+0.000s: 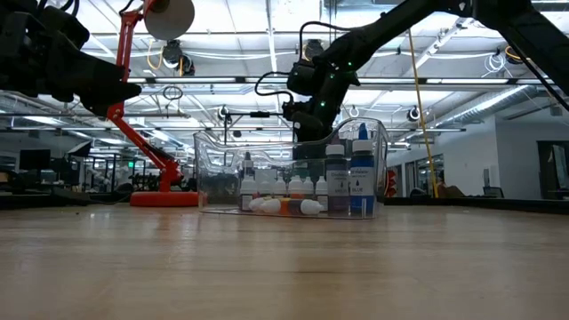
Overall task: Pick & Place food coloring
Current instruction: Put the big green food coloring bottle in the transparent bin
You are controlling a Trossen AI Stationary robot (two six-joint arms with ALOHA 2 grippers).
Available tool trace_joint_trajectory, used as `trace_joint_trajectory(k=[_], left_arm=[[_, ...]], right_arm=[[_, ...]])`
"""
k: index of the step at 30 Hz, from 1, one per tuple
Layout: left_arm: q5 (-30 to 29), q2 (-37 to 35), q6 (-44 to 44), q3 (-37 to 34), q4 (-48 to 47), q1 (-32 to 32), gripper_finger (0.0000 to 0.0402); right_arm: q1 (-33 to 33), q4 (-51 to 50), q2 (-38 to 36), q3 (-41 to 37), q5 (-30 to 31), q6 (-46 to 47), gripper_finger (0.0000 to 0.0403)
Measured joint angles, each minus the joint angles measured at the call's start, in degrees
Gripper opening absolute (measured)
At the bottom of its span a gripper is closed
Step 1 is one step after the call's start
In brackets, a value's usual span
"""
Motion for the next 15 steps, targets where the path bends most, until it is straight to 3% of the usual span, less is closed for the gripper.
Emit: trace_joint_trajectory(k=[6, 13, 15], left_arm=[[0.0, 0.0, 0.0, 0.0, 0.0, 0.0, 0.0253], [0.0, 0.0, 0.0, 0.0, 0.0, 0.0, 0.0253], [0.0, 0.0, 0.0, 0.0, 0.0, 0.0, 0.0253]], right_arm=[[0.0, 0.0, 0.0, 0.0, 0.0, 0.3, 0.0223], [-0.8, 0.0, 0.0, 0.0, -0.2, 0.3, 0.0103], [-1.0, 0.0, 0.0, 0.0, -0.2, 0.3, 0.0099]])
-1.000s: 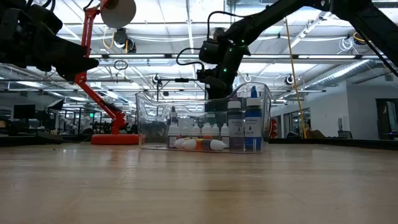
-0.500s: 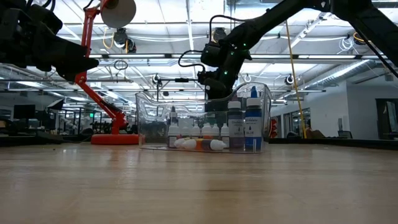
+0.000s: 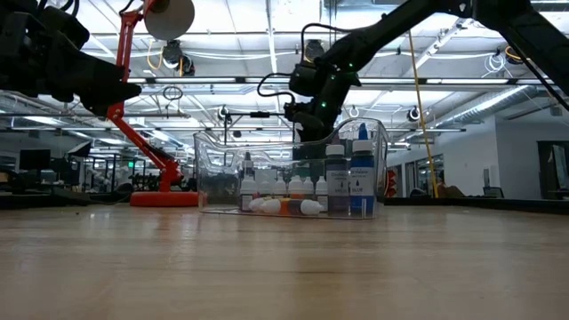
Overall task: Pick & Place food coloring
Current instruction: Put the big green food coloring bottle in the transparent bin
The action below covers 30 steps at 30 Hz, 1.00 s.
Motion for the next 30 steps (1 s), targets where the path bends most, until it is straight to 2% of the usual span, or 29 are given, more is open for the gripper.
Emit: trace_joint_trajectory(k=[5, 9, 13, 18, 20, 25, 28, 30], left_arm=[[0.0, 0.0, 0.0, 0.0, 0.0, 0.0, 0.0253], [0.0, 0.0, 0.0, 0.0, 0.0, 0.0, 0.0253], [0.0, 0.0, 0.0, 0.0, 0.0, 0.0, 0.0253], [0.0, 0.0, 0.0, 0.0, 0.0, 0.0, 0.0253], [0.0, 0.0, 0.0, 0.0, 0.0, 0.0, 0.0253], [0.0, 0.0, 0.0, 0.0, 0.0, 0.0, 0.0253], [0.0, 0.0, 0.0, 0.0, -0.1, 0.0, 0.0253], [0.0, 0.0, 0.0, 0.0, 0.0, 0.0, 0.0253]], right_arm=[[0.5, -1.2, -1.2, 0.0, 0.4, -0.5, 0.0099], [3.4, -2.8, -7.1, -0.1, 0.4, -0.4, 0.0099], [9.9, -5.2, -15.6, -0.1, 0.7, 0.0, 0.0099], [22.9, -5.4, -23.9, 0.1, 0.6, 4.2, 0.0099], [28.5, -6.6, -24.6, 0.1, 1.7, 6.3, 0.0099], [39.7, -14.1, -21.7, 0.0, 9.6, 7.6, 0.0099], [43.2, -17.0, -18.5, 0.0, 15.6, 8.7, 0.0099], [43.8, -17.1, -16.9, 0.0, 17.0, 9.3, 0.0099]])
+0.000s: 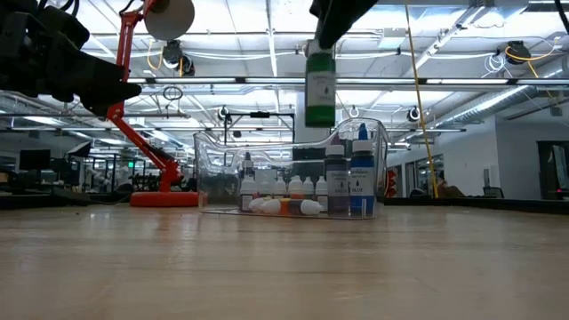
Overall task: Pick & Place food coloring
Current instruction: Put the big green food coloring bottle in the transparent bin
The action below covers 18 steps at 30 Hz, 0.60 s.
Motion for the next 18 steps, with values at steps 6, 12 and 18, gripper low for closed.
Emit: trace_joint_trajectory(k=[6, 12, 18], left_arm=[[0.0, 0.0, 0.0, 0.0, 0.0, 0.0, 0.0253], [0.0, 0.0, 0.0, 0.0, 0.0, 0.0, 0.0253], [0.0, 0.0, 0.0, 0.0, 0.0, 0.0, 0.0253]], right_arm=[[-0.9, -0.9, 2.4, 0.0, 0.0, 1.4, 0.0099], [-1.5, 0.1, 2.8, -2.3, -0.1, 4.6, 0.0099], [-2.1, 3.0, 2.8, -10.5, -3.8, 7.3, 0.0099]])
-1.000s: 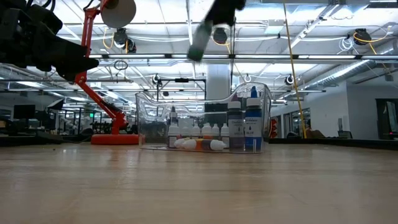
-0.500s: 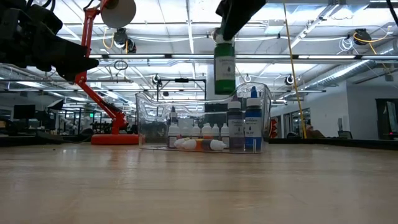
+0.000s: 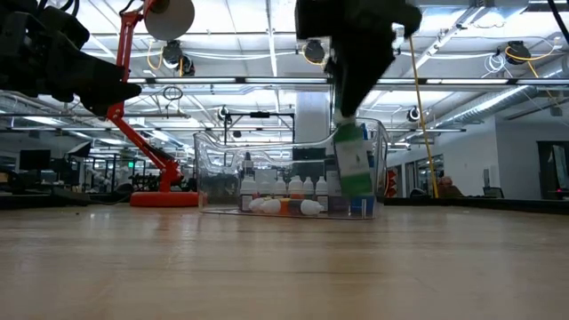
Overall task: Pick & Place food coloring
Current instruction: Put the big green food coloring bottle in the transparent bin
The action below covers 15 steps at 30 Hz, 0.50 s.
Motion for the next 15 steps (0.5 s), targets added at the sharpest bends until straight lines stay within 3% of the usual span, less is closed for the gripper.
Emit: trace_joint_trajectory(k=[6, 15], left_arm=[[0.0, 0.0, 0.0, 0.0, 0.0, 0.0, 0.0253], [0.0, 0.0, 0.0, 0.0, 0.0, 0.0, 0.0253]], right_arm=[[-1.1, 6.2, -0.2, -6.3, -3.4, 0.5, 0.0099], [-1.2, 7.4, -0.8, -7.3, -3.8, 0.8, 0.0099]])
